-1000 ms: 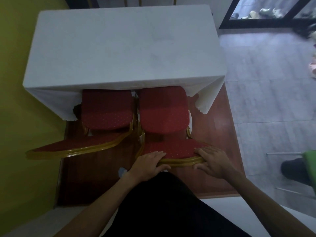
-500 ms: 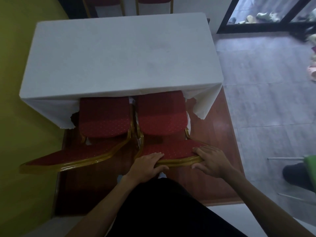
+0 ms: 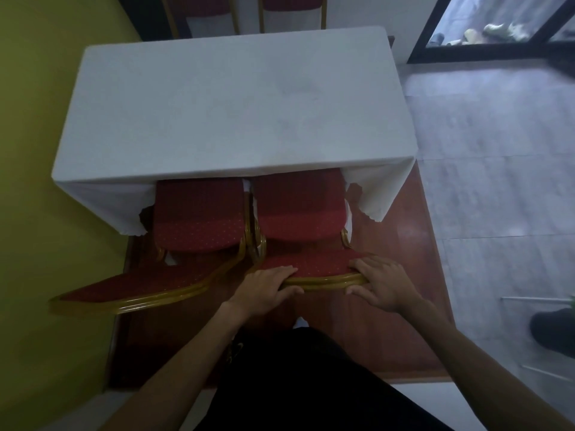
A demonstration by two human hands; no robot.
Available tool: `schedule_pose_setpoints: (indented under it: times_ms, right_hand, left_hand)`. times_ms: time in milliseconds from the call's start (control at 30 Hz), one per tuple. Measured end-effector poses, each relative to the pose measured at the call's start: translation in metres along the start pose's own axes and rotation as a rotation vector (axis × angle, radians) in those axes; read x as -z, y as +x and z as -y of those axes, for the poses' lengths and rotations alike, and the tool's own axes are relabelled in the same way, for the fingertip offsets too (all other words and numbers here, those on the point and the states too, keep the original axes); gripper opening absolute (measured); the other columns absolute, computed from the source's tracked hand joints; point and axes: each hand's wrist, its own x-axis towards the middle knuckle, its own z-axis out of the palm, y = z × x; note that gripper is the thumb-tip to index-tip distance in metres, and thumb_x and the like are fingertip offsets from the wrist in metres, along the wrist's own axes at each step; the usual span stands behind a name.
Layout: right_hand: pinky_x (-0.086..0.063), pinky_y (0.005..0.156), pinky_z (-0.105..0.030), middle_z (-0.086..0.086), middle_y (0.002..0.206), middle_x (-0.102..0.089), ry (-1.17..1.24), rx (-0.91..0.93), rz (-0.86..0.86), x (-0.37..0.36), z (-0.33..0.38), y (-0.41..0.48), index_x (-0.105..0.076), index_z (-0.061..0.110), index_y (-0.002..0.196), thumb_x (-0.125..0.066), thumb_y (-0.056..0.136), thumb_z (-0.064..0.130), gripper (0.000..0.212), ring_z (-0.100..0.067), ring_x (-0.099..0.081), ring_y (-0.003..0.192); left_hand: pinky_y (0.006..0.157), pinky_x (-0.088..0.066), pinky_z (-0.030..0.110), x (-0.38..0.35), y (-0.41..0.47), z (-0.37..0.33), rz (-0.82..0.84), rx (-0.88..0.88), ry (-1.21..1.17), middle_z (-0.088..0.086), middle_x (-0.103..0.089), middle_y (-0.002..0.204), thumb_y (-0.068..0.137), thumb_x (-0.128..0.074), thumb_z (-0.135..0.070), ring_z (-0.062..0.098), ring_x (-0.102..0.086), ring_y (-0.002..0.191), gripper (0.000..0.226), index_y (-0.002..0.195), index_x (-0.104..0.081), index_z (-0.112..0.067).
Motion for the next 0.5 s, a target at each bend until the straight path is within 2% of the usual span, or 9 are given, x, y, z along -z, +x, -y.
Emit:
schedule_pose_setpoints:
  times_ms: [333,500]
  right_hand:
    - [-0.053,0.074,-0.034,0.009,0.091,-0.067,-0.021,-0.004,0.009,-0.0040,-0.0066,0.0035,-0.064,0.020,0.107,-0.034,0.089,0.081,0.069,-0.013,-0.065,0.081]
    - [-0.052,0.074,-0.031,0.010,0.091,-0.067,-0.026,-0.007,0.016,-0.0041,-0.0066,0.0025,-0.063,0.021,0.107,-0.033,0.090,0.081,0.069,-0.011,-0.064,0.080]
  left_hand:
    - [0.098,-0.048,0.038,0.0037,0.0023,-0.0021,-0.033,0.009,0.008,-0.011,-0.054,0.142,0.087,-0.028,-0.083,0.010,-0.052,0.126,0.081,0.144,-0.046,-0.028]
    - [0.101,-0.048,0.039,-0.0005,0.0026,-0.0042,-0.048,0.018,0.037,-0.011,-0.052,0.144,0.081,-0.037,-0.088,0.008,-0.050,0.128,0.086,0.144,-0.046,-0.031]
